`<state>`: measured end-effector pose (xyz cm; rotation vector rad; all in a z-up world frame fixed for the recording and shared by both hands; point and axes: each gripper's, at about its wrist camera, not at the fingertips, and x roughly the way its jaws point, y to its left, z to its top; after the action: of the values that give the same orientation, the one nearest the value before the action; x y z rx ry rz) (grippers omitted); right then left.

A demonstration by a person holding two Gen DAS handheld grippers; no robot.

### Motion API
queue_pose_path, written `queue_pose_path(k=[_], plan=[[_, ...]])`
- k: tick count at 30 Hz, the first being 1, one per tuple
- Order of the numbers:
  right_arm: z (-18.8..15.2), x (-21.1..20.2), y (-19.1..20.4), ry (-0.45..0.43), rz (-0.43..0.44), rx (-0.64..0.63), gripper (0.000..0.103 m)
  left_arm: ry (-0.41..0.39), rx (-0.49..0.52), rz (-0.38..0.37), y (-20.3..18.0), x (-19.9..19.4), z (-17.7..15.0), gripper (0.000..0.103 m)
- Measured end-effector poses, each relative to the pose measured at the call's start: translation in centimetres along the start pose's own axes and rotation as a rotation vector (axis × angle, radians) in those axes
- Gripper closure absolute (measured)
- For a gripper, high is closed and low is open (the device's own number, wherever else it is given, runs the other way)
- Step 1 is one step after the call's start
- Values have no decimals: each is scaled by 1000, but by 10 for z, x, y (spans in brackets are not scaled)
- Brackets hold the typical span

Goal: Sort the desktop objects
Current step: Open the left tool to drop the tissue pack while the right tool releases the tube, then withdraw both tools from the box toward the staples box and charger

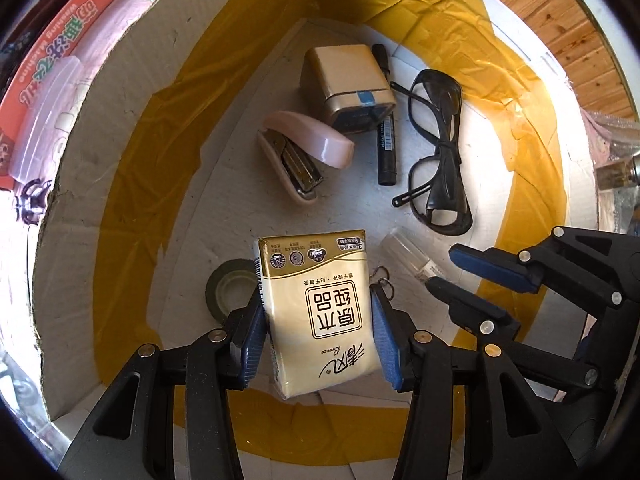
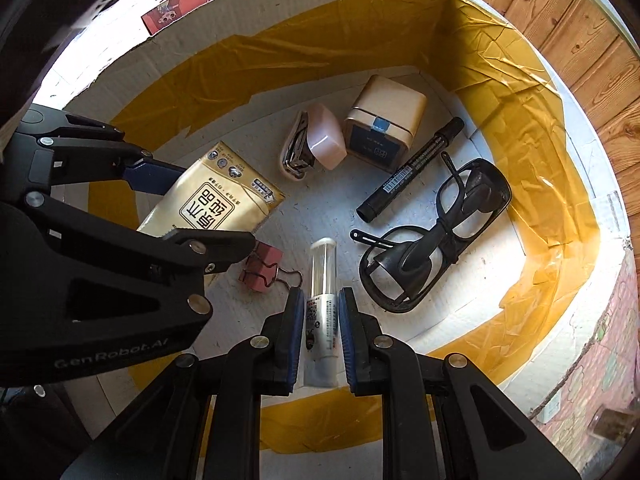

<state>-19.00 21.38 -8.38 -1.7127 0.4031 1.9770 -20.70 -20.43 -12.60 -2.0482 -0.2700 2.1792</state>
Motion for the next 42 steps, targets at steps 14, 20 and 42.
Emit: queue_pose_path(k=[14, 20, 42], plan=[[-25, -42, 2, -88, 11, 23, 74, -33, 34, 49, -8, -27, -22, 45], [-32, -52, -1, -116, 13, 26, 73, -51, 43, 55, -13, -42, -37, 45], [-98, -138, 0, -507, 87, 152, 58, -349, 141, 76, -58, -129, -91, 45]])
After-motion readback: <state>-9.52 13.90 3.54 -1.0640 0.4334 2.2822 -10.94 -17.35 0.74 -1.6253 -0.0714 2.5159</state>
